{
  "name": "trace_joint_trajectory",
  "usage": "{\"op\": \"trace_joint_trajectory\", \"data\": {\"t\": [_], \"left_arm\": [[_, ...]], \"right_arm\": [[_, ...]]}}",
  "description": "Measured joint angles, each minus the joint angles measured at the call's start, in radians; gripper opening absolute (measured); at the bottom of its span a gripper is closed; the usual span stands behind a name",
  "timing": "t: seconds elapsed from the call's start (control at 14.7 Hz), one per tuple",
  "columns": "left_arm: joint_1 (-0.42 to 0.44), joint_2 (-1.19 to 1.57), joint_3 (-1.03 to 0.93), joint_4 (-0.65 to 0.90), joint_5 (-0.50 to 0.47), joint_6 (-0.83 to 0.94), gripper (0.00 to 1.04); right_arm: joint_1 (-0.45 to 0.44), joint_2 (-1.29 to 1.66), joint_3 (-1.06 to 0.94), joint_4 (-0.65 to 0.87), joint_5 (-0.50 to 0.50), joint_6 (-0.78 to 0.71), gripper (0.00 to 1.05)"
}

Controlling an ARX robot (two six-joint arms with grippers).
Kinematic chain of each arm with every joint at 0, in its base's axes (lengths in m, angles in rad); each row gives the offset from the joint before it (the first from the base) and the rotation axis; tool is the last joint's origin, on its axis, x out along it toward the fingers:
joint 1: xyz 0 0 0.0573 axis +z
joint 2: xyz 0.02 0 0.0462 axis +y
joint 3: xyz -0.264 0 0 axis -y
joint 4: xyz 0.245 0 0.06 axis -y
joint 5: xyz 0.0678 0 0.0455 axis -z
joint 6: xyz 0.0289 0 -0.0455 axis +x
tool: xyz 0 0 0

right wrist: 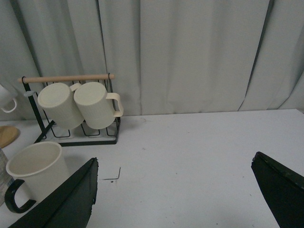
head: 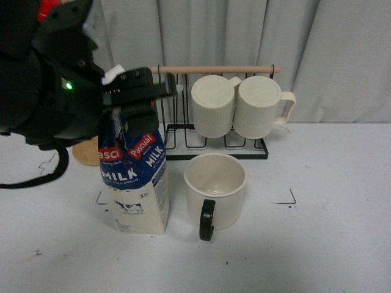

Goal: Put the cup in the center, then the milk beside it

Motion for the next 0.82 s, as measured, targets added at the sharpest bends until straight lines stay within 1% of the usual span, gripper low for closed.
{"op": "trace_joint_trajectory", "data": {"t": [0.07, 0.14, 0.2, 0.27, 0.41, 0.48, 0.54, 0.68, 0.82], "left_arm": [[0.039, -0.063, -0.016, 0.016, 0.037, -0.042, 0.76], [0.077, -0.135, -0.053, 0.062, 0.066, -0.068, 0.86], [0.14, -0.259, -0.099, 0.065, 0.122, -0.092, 1.0], [0.222, -0.393, -0.137, 0.04, 0.183, -0.095, 0.97], [0.434, -0.635, -0.179, -0.071, 0.336, -0.054, 0.98], [0.529, -0.719, -0.228, -0.014, 0.35, 0.007, 0.94], [0.544, -0.767, -0.299, 0.124, 0.288, 0.112, 0.83], [0.505, -0.822, -0.424, 0.227, 0.272, 0.268, 0.66], [0.483, -0.852, -0.525, 0.246, 0.255, 0.339, 0.45]], "right_arm": [[0.0, 0.0, 0.0, 0.0, 0.0, 0.0, 0.98], [0.0, 0.0, 0.0, 0.0, 0.0, 0.0, 0.98], [0.0, 0.0, 0.0, 0.0, 0.0, 0.0, 0.98], [0.0, 0.0, 0.0, 0.0, 0.0, 0.0, 0.98], [0.0, 0.0, 0.0, 0.0, 0.0, 0.0, 0.98], [0.0, 0.0, 0.0, 0.0, 0.0, 0.0, 0.98], [0.0, 0.0, 0.0, 0.0, 0.0, 0.0, 0.98], [0.0, 0.0, 0.0, 0.0, 0.0, 0.0, 0.98], [0.0, 0.0, 0.0, 0.0, 0.0, 0.0, 0.98]]}}
